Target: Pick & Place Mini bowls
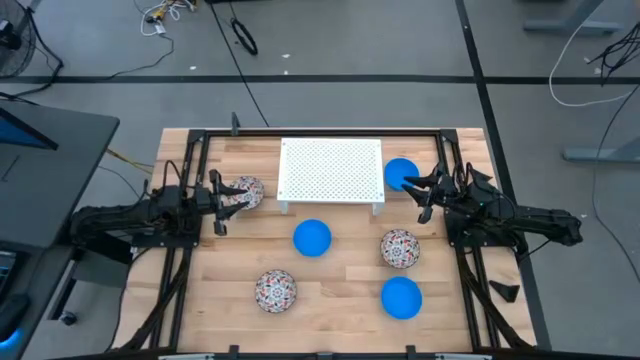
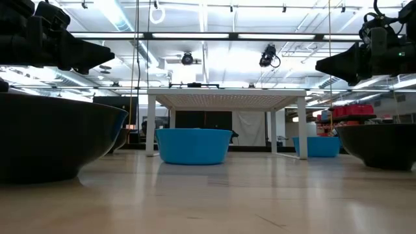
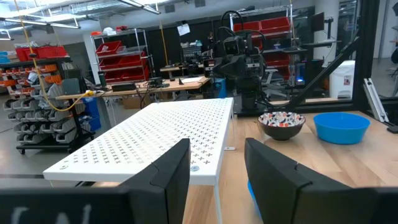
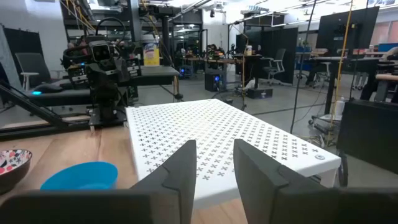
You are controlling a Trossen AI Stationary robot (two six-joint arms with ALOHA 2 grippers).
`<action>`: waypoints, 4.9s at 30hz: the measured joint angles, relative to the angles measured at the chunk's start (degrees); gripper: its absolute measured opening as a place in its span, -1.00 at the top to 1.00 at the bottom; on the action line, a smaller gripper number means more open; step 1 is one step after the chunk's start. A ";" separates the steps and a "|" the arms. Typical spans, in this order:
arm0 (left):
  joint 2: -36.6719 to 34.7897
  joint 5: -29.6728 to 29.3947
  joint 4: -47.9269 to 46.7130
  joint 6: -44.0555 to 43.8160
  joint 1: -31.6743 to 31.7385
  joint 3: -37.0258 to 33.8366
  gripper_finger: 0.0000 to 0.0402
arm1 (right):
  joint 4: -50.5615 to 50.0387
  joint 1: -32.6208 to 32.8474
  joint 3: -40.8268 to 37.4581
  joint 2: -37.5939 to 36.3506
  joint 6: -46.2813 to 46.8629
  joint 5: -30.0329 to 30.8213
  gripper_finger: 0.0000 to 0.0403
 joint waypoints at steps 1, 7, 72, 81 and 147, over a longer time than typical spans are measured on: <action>0.00 -0.02 -0.01 0.00 -0.01 0.00 0.21 | 0.00 0.00 0.00 -0.02 -0.02 0.00 0.46; 0.00 0.00 0.00 0.00 0.00 0.00 0.21 | 0.00 0.00 -0.01 0.00 0.00 -0.01 0.46; 0.26 -1.07 -21.71 -1.47 -0.01 17.81 0.21 | 0.00 -0.01 0.00 0.00 -0.02 0.00 0.46; 7.73 0.63 -27.32 -7.71 -0.02 25.93 0.21 | 0.00 0.00 -0.02 0.00 -0.01 -0.01 0.46; 63.92 4.50 -78.23 -16.29 -0.15 69.04 0.21 | 0.00 0.00 0.00 0.00 -0.02 -0.02 0.46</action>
